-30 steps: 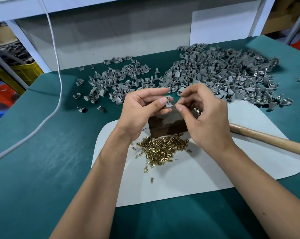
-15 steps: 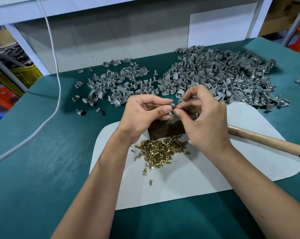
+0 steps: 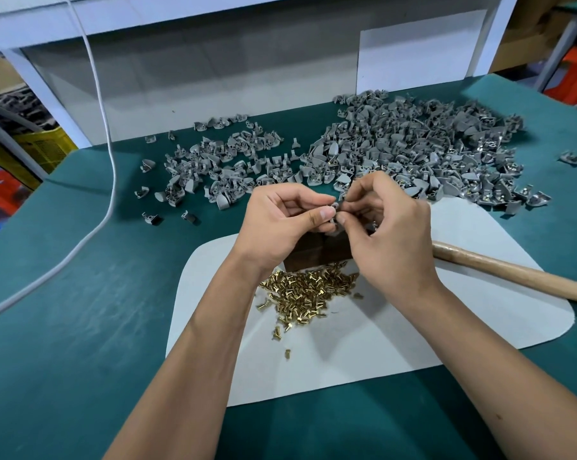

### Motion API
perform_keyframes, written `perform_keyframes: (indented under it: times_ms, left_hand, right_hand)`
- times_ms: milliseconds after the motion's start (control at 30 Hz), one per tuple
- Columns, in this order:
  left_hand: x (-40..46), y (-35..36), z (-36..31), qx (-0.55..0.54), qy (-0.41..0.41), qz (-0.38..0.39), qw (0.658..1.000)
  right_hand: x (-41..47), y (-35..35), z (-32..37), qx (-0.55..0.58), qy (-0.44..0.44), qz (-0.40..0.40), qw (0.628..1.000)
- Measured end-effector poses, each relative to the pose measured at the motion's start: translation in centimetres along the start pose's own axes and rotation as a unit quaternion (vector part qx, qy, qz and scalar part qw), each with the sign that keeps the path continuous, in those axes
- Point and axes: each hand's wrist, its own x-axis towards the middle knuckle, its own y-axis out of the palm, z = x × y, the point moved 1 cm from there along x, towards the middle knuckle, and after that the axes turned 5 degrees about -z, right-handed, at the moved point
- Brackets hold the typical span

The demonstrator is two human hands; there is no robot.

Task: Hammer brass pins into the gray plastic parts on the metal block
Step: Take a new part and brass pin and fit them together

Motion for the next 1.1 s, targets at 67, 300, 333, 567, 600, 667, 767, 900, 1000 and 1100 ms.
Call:
perform_keyframes:
  times_ms: [67,300,333,567,600,667,767,900,1000,1100]
  left_hand:
    - [0.0,-0.2,0.0,-0.005,-0.008,-0.006,1.000]
    - [0.2,-0.8,0.1,-0.031,-0.038,-0.013,0.999]
    - [0.2,-0.9,0.0,-0.032,-0.041,-0.010,0.999]
    - [0.3,-0.6,0.1,-0.015,-0.026,-0.004,1.000]
    - [0.3,-0.5,0.1,-0.012,-0.016,-0.006,1.000]
    - [0.2,-0.4,0.1,0.008,0.009,-0.004,1.000]
    - [0.0,0.0,0.0,0.040,0.036,0.002,0.999]
    - [0.0,0.9,-0.1,0.072,0.058,-0.018,0.996]
    - [-0.1,1.1,-0.3,0.076,0.062,-0.032,0.995]
    - [-0.1,1.3,-0.4,0.073,0.052,-0.041,0.995]
  right_hand:
    - [0.0,0.0,-0.1,0.005,-0.021,0.002,1.000]
    - [0.3,-0.2,-0.3,0.003,-0.076,0.013,0.997]
    - [0.3,-0.2,-0.3,-0.011,-0.089,0.011,0.996]
    - [0.4,-0.1,-0.4,-0.036,-0.102,0.018,0.994]
    - [0.4,-0.1,-0.5,-0.035,-0.094,0.014,0.995]
    - [0.6,-0.2,-0.6,-0.030,-0.076,0.009,0.997]
    - [0.6,-0.3,-0.7,-0.012,-0.047,0.001,0.999]
    - [0.7,-0.2,-0.8,0.000,-0.012,-0.001,1.000]
    - [0.7,-0.2,-0.8,0.006,0.000,-0.004,1.000]
    - [0.7,-0.2,-0.7,0.009,0.007,-0.001,1.000]
